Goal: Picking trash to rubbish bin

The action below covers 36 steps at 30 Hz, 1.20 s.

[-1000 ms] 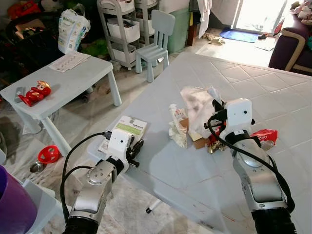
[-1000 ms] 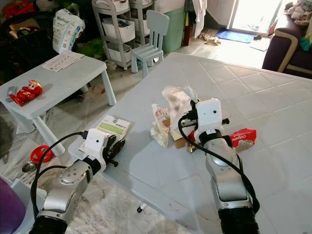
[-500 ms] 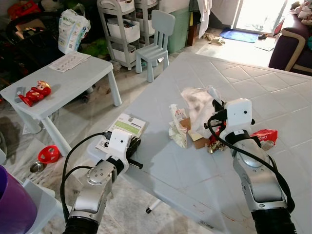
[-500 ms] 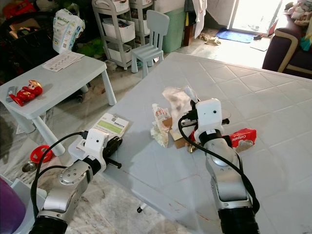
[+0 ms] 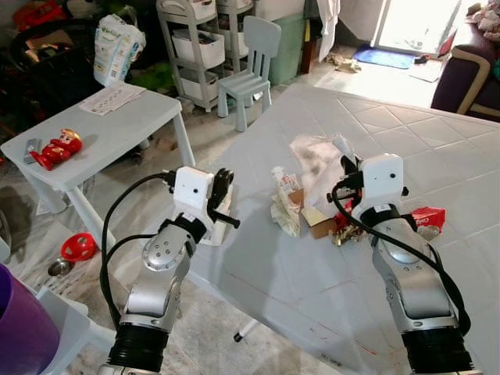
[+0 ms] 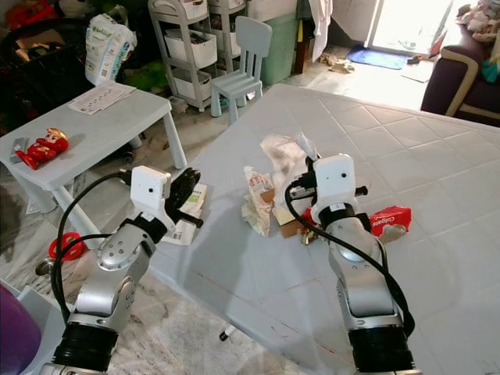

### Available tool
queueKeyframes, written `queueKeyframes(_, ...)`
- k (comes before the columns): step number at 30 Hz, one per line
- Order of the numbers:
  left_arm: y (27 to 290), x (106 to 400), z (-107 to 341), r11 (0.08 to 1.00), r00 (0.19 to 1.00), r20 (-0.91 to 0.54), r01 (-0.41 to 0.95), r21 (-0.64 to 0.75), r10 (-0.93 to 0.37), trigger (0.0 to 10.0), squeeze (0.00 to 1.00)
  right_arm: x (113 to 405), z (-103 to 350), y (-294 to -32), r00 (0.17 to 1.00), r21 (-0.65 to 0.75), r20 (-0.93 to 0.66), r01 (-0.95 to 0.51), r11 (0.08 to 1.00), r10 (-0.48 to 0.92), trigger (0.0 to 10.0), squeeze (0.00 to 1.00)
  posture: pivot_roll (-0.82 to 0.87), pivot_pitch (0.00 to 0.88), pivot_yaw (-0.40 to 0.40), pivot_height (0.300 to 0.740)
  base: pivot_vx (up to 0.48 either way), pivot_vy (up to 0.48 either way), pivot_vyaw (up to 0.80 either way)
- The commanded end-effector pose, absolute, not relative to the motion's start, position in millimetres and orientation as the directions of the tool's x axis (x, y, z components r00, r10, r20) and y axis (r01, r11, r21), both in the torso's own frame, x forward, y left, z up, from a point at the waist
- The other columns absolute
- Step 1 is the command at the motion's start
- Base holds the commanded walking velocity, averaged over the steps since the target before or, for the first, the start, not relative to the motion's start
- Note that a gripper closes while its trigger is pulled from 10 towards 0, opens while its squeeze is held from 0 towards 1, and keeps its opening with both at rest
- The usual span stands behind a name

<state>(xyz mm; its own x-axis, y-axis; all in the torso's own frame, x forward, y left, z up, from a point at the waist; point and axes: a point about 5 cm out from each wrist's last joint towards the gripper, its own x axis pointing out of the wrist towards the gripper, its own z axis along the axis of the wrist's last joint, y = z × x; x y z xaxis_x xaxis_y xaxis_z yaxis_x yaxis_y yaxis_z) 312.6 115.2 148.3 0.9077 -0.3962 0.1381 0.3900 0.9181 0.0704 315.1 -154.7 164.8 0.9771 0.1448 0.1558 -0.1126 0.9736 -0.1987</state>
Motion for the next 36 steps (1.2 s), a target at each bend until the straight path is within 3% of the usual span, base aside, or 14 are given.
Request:
queueKeyframes(1,118.7,315.6,165.9,0.931,0.906,0.218,0.349,0.102,-0.364,0.0,0.0,316.2,165.7,-154.4,0.976,-0.203,0.162,-0.11,0.973,0.144,0.0,0.0,-0.05,0.0,0.006,0.74,0.0,0.0,0.0)
queueKeyframes(6,124.0,318.3,174.3,0.948,0.915,0.253,0.288,0.137,-0.315,0.0,0.0,316.3,165.8,-153.5,0.976,-0.202,0.163,-0.111,0.973,0.145,0.0,0.0,-0.05,0.0,0.007,0.74,0.0,0.0,0.0)
queueKeyframes(7,128.7,319.7,176.4,0.955,0.923,0.256,0.257,0.145,-0.288,6.1,0.0,316.4,165.8,-153.5,0.976,-0.202,0.163,-0.11,0.973,0.144,0.0,0.0,-0.05,0.0,0.006,0.74,0.0,0.0,0.0)
queueKeyframes(8,131.8,320.5,177.7,0.96,0.928,0.258,0.238,0.15,-0.27,6.1,0.0,316.4,165.7,-153.5,0.976,-0.202,0.163,-0.11,0.973,0.144,0.0,0.0,-0.05,0.0,0.006,0.74,0.0,0.0,0.0)
queueKeyframes(9,136.7,321.4,177.6,0.966,0.935,0.255,0.214,0.147,-0.247,10.0,1.0,316.4,165.6,-153.6,0.976,-0.201,0.163,-0.11,0.973,0.144,0.0,0.0,-0.04,0.0,0.005,0.74,0.0,0.0,0.0)
queueKeyframes(14,155.1,325.0,163.3,0.988,0.972,0.186,0.131,0.084,-0.145,10.0,1.0,316.5,164.6,-152.4,0.976,-0.201,0.16,-0.112,0.973,0.145,0.0,0.0,-0.04,0.0,0.004,0.74,0.0,0.0,0.0)
queueKeyframes(17,169.8,326.4,144.5,0.998,0.996,0.073,0.051,-0.029,-0.048,10.0,1.0,316.7,165.0,-151.4,0.976,-0.202,0.161,-0.116,0.973,0.15,0.0,0.0,-0.04,0.0,0.003,0.74,0.0,0.0,0.0)
queueKeyframes(36,170.6,319.4,123.5,0.962,0.99,-0.143,-0.027,-0.271,-0.013,10.0,1.0,316.0,163.7,-151.0,0.975,-0.203,0.157,-0.122,0.971,0.156,0.0,0.0,-0.04,0.0,-0.001,0.74,0.0,0.0,0.0)
